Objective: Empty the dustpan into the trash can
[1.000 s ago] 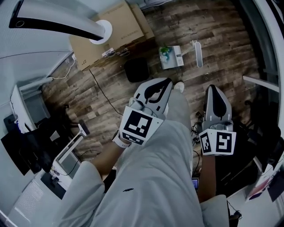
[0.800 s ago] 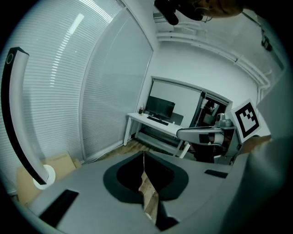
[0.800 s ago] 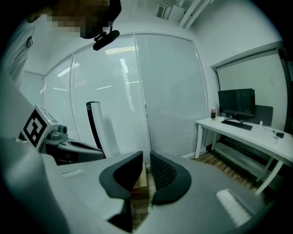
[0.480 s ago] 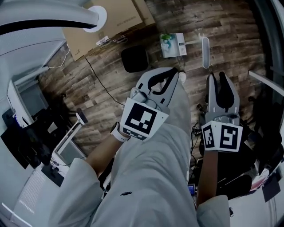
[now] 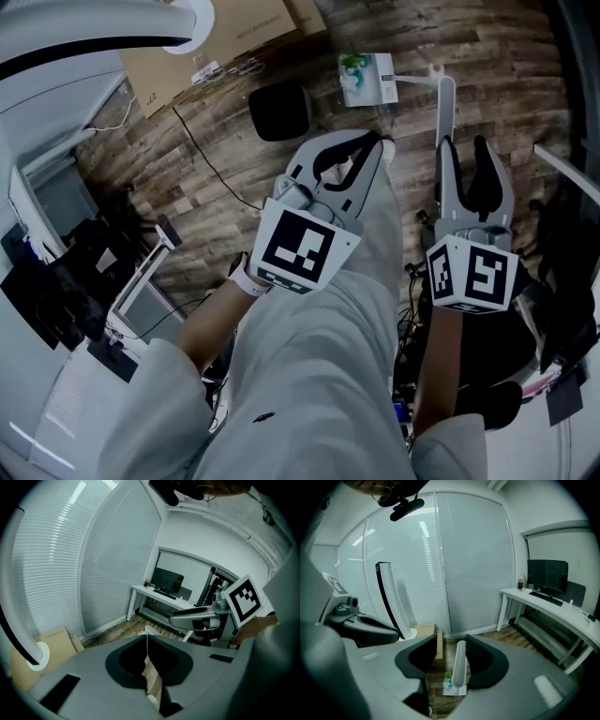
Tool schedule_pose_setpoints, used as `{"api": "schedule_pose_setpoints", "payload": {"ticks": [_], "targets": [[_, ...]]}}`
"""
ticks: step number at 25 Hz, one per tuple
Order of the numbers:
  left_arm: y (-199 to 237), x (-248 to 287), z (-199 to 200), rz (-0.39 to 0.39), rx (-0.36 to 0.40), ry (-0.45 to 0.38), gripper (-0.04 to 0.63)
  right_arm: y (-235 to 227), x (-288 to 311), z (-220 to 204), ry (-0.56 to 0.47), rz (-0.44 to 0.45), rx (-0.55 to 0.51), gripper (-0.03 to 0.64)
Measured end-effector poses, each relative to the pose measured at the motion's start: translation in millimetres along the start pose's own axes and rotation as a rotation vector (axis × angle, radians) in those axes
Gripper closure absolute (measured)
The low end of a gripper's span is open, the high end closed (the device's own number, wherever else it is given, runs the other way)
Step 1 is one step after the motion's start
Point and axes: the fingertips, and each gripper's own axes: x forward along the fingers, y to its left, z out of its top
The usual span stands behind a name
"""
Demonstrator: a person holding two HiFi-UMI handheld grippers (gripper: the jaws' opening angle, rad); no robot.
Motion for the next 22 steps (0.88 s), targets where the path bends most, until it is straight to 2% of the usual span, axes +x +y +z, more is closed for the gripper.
{"api": "schedule_pose_setpoints", "payload": {"ticks": [7, 18, 20, 21, 22], "targets": [[12.3, 24.8, -11.1, -0.031, 0.001, -0.012, 0.588, -14.4, 37.1, -26.4, 0.072, -0.019, -0.004, 0.41], [30.4, 65.0, -36.6, -0.04, 0.002, 0.036, 0.588, -25.8, 70.6, -60.9, 0.178, -0.031, -0.035, 0.414], [33.4, 73.9, -41.5, -0.042, 0.011, 0.041, 0.588, -28.4, 73.8, -65.2, 0.187, -0.04, -0.036, 0.427], [34.0, 78.1, -43.3, -0.046, 0.013, 0.043, 0.588, -30.3, 74.6, -66.0, 0.184, -0.049, -0.032, 0.465], [34.3, 82.2, -44.8, -0.053, 0.014, 0.045, 0.588, -32.1, 75.0, -65.8, 0.178, -0.058, -0.024, 0.474]]}}
